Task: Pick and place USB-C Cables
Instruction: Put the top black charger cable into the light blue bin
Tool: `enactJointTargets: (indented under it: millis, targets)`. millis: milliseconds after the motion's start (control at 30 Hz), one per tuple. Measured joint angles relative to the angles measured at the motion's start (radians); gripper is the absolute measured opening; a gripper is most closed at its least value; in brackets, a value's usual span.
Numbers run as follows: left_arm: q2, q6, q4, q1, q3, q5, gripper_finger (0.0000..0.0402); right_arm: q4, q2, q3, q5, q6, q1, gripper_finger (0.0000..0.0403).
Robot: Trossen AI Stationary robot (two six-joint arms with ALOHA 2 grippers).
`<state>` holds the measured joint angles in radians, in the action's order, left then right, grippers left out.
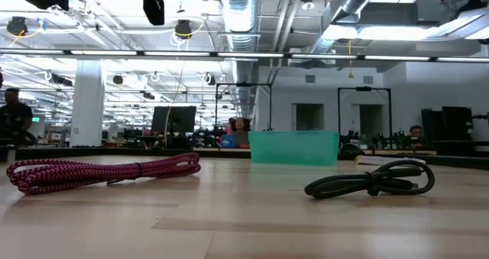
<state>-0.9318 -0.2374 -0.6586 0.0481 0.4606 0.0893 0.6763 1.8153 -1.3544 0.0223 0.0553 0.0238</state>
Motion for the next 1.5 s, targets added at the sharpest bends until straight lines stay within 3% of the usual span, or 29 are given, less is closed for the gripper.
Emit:
enactJointTargets:
  millis: [133,267,600,800,933,1033,1100,1133,1233,1333,1400,1500]
  targets:
    - [-0.006,-0.036,0.03,-0.001,0.0,-0.012,0.0023,-0.029,0.007,-0.04,0.004,-0.011,0.001,0.02]
    - [-0.005,-0.06,0.035,0.001,0.0,-0.018,0.0026,-0.055,0.005,-0.042,0.004,-0.011,0.007,0.008]
    - [-0.005,-0.085,0.079,0.026,0.0,0.003,0.003,-0.112,-0.002,-0.042,0.032,-0.008,0.02,0.0076]
    - [-0.003,-0.091,0.157,0.025,0.003,0.053,0.0058,-0.153,-0.01,-0.041,0.06,-0.012,0.005,0.0076]
    - [0.0,-0.062,0.36,0.003,0.0,0.074,0.0096,-0.235,-0.105,-0.039,0.084,-0.035,-0.038,0.0076]
    - [0.052,-0.081,0.574,-0.038,0.088,-0.105,0.0112,-0.33,-0.238,-0.041,0.094,-0.052,-0.07,0.0076]
    - [0.094,-0.066,0.843,-0.06,0.229,-0.226,0.0107,-0.419,-0.338,-0.041,0.108,-0.088,-0.076,0.0076]
    - [0.102,-0.033,1.009,-0.06,0.32,-0.239,0.0099,-0.471,-0.39,-0.042,0.122,-0.102,-0.076,0.0076]
    - [0.087,0.076,1.408,-0.021,0.594,-0.13,0.0059,-0.598,-0.521,-0.044,0.17,-0.111,-0.068,0.0076]
    - [0.052,0.114,1.537,0.049,0.778,-0.039,0.002,-0.706,-0.596,-0.044,0.226,-0.109,-0.047,0.0076]
    - [0.032,0.106,1.535,0.098,0.806,-0.025,0.0005,-0.778,-0.615,-0.042,0.263,-0.098,-0.02,0.0076]
    - [-0.03,0.046,1.589,0.156,0.74,-0.076,0.0001,-0.865,-0.613,-0.042,0.316,-0.073,0.022,0.0076]
